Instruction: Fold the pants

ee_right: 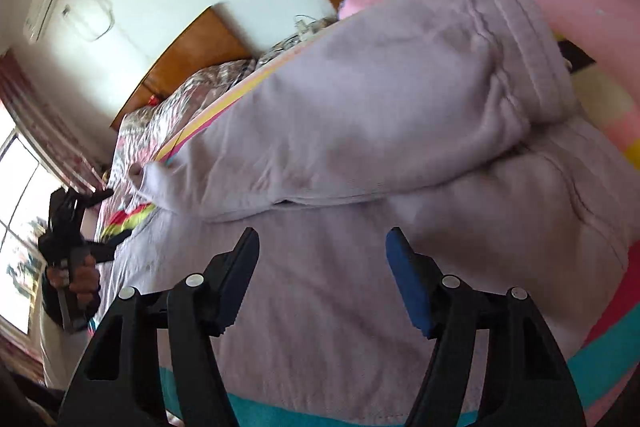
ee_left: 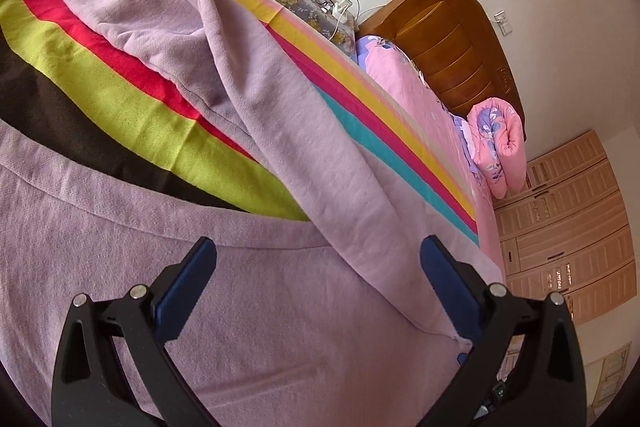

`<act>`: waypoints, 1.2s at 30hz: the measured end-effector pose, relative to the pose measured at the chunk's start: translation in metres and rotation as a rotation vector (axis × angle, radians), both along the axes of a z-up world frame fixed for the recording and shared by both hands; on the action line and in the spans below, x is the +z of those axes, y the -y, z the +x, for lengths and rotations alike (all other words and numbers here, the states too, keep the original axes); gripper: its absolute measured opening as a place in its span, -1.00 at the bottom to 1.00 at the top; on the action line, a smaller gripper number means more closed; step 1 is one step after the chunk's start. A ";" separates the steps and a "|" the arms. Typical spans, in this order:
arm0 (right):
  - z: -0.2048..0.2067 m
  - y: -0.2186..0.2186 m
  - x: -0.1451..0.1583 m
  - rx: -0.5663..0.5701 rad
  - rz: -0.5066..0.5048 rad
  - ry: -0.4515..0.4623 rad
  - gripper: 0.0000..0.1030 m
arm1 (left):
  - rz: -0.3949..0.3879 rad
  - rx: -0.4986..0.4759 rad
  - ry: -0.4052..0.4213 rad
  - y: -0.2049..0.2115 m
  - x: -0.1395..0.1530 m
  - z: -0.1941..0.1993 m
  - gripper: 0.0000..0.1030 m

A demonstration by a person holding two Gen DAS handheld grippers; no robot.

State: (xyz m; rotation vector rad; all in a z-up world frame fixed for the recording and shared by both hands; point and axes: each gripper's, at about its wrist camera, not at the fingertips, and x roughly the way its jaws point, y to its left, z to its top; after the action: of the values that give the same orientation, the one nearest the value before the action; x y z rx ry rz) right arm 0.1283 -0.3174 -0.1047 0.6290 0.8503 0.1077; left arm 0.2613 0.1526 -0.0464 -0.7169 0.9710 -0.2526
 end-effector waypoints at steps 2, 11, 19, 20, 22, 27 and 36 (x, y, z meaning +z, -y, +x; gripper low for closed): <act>0.007 0.008 -0.001 -0.059 0.032 -0.009 0.11 | -0.002 -0.010 0.013 -0.001 -0.001 -0.007 0.97; 0.034 0.024 -0.011 -0.191 0.087 0.025 -0.36 | 0.006 -0.009 0.036 -0.022 -0.006 -0.011 0.97; 0.034 0.029 -0.021 -0.199 0.078 0.057 -0.68 | -0.080 0.057 -0.018 -0.043 -0.010 0.039 0.60; 0.030 0.033 -0.023 -0.197 0.079 0.058 -0.68 | -0.082 0.049 -0.021 -0.041 -0.009 0.046 0.49; 0.027 0.032 -0.024 -0.195 0.084 0.059 -0.68 | -0.078 0.041 -0.039 -0.037 -0.011 0.059 0.35; 0.020 0.033 -0.026 -0.187 0.085 0.064 -0.68 | -0.036 0.064 -0.082 -0.036 -0.026 0.083 -0.18; 0.049 0.043 0.034 -0.088 0.004 0.104 -0.76 | 0.009 0.022 0.059 -0.039 0.028 0.095 -0.91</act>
State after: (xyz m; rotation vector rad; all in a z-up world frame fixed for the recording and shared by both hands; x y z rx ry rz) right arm 0.1776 -0.3602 -0.0702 0.6576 0.7215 0.0621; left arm 0.3565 0.1919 -0.0180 -0.7080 0.9075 -0.2490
